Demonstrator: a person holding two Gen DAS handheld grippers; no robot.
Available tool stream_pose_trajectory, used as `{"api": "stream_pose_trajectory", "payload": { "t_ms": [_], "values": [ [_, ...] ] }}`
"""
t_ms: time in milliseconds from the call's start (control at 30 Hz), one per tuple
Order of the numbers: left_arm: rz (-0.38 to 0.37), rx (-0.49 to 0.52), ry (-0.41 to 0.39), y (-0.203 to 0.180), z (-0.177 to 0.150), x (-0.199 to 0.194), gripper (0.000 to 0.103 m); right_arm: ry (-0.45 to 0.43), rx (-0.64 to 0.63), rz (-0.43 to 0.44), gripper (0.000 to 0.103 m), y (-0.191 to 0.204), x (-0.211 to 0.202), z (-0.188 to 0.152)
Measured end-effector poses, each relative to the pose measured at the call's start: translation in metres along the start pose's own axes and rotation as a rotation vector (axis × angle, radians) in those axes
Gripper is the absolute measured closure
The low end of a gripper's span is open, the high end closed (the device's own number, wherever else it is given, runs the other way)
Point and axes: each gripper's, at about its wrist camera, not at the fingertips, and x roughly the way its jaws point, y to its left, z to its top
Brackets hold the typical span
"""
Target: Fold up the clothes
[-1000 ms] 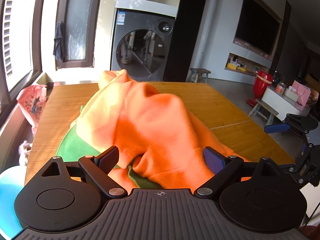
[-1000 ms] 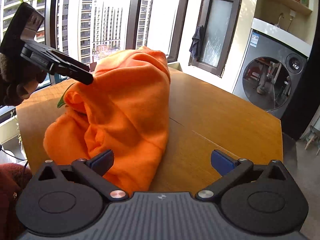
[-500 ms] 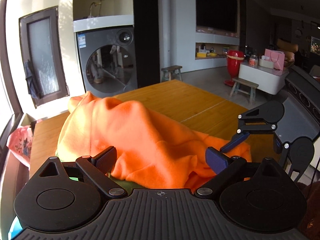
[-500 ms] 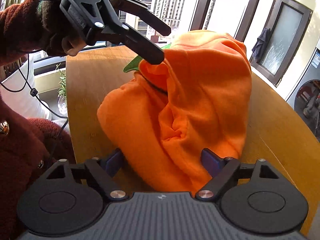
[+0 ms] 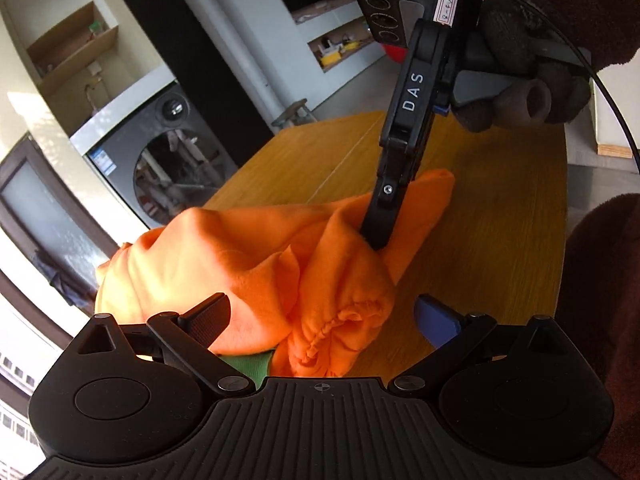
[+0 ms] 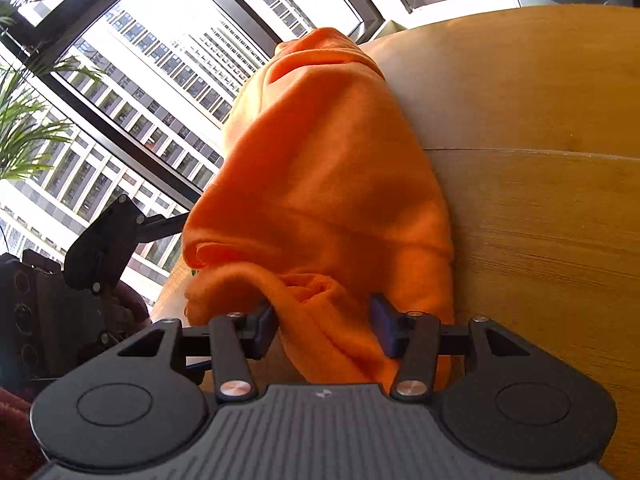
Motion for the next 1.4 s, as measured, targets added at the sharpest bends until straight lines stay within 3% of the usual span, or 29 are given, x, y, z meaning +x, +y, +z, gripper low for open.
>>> {"api": "stream_pose_trajectory", "payload": {
  "t_ms": [133,300,367,433,533,600,767,833,900,1000,1067,1133,1167,1200,1300,1400],
  "values": [
    [-0.013,-0.030,0.039,0.003,0.002,0.025,0.002,-0.015,0.042,0.032,0.054,-0.007,-0.001,-0.005],
    [-0.041,-0.179,0.060,0.019,0.001,0.047,0.003,-0.041,-0.025,-0.005,0.054,0.001,-0.008,-0.011],
    [-0.057,-0.260,0.047,0.030,-0.001,0.050,0.015,-0.077,-0.084,-0.042,0.052,0.006,-0.016,-0.014],
    [-0.086,-0.363,0.042,0.044,-0.005,0.053,0.018,-0.131,-0.157,-0.078,0.042,0.013,-0.031,-0.019],
    [-0.188,-0.590,0.038,0.077,-0.020,0.061,0.021,-0.241,-0.273,-0.164,0.022,0.018,-0.059,-0.032],
    [-0.267,-0.769,0.015,0.103,-0.035,0.065,0.022,-0.288,-0.351,-0.221,0.015,0.019,-0.072,-0.044],
    [-0.456,-1.211,-0.053,0.165,-0.082,0.083,0.030,-0.317,-0.464,-0.284,0.012,0.016,-0.072,-0.064],
    [-0.493,-1.279,-0.068,0.178,-0.092,0.091,0.032,-0.325,-0.512,-0.358,0.012,0.016,-0.059,-0.063],
    [-0.498,-1.281,-0.069,0.182,-0.094,0.093,0.033,-0.361,-0.552,-0.407,0.012,0.018,-0.043,-0.057],
    [-0.500,-1.267,-0.072,0.184,-0.094,0.093,0.033,-0.440,-0.577,-0.373,0.012,0.023,-0.019,-0.036],
    [-0.505,-1.264,-0.076,0.184,-0.095,0.092,0.033,-0.468,-0.580,-0.337,0.021,0.029,-0.014,-0.030],
    [-0.515,-1.270,-0.091,0.182,-0.097,0.086,0.033,-0.476,-0.580,-0.303,0.057,0.038,-0.015,-0.031],
    [-0.521,-1.271,-0.101,0.182,-0.097,0.083,0.033,-0.479,-0.580,-0.287,0.061,0.043,-0.016,-0.032],
    [-0.532,-1.266,-0.114,0.180,-0.096,0.078,0.033,-0.483,-0.580,-0.270,0.072,0.048,-0.017,-0.033],
    [-0.575,-1.223,-0.160,0.170,-0.085,0.062,0.026,-0.495,-0.578,-0.219,0.081,0.061,-0.020,-0.034],
    [-0.609,-1.125,-0.202,0.156,-0.068,0.038,0.021,-0.530,-0.530,-0.184,0.083,0.064,-0.055,-0.039]
  ]
}}
